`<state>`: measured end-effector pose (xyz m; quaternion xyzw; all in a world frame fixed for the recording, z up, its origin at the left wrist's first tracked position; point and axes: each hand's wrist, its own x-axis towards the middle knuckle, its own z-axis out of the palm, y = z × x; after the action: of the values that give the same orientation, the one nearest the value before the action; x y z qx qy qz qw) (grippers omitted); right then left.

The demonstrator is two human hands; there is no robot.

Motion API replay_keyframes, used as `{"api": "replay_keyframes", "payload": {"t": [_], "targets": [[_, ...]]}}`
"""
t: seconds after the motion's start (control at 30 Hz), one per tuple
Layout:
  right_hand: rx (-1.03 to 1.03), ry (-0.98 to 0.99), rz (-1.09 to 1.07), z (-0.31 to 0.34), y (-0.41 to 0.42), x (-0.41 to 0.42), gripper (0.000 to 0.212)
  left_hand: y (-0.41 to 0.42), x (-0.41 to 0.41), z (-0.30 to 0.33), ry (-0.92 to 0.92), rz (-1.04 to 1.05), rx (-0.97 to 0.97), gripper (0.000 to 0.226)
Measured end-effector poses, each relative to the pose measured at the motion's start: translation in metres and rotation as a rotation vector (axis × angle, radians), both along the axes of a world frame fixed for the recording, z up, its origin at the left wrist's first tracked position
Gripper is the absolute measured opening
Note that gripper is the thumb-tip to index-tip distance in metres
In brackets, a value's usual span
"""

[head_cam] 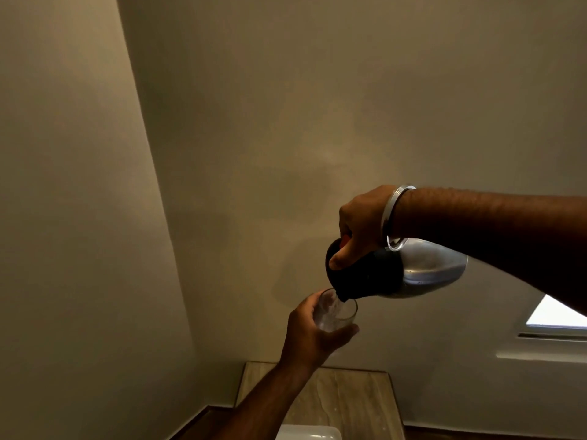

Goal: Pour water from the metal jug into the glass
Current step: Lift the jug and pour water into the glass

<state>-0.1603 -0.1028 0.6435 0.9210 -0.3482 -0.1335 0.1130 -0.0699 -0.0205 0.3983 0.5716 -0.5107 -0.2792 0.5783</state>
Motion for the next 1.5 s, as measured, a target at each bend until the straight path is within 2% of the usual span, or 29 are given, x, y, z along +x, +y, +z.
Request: {"api": "replay_keyframes", "payload": {"t": [0.2,0.43,0.73,1.5], "targets": [[0.009,-0.001,-0.012,-0.001,-0.004,0.0,0.076,-0.002,0.0,0.0,-0.011,0.026,-0.036,0.072],[-0.002,-0.003,-0.031,-0.004,-0.008,0.0,0.07,-0.003,0.002,0.002,-0.066,0.04,-0.061,0.068],[0.022,0.001,-0.05,-0.005,-0.012,-0.003,0.069,-0.007,0.002,0.002,-0.039,0.011,-0.073,0.06],[0.007,0.033,-0.068,-0.011,-0.024,-0.002,0.068,-0.021,0.006,-0.006,-0.049,0.013,-0.019,0.064]]}}
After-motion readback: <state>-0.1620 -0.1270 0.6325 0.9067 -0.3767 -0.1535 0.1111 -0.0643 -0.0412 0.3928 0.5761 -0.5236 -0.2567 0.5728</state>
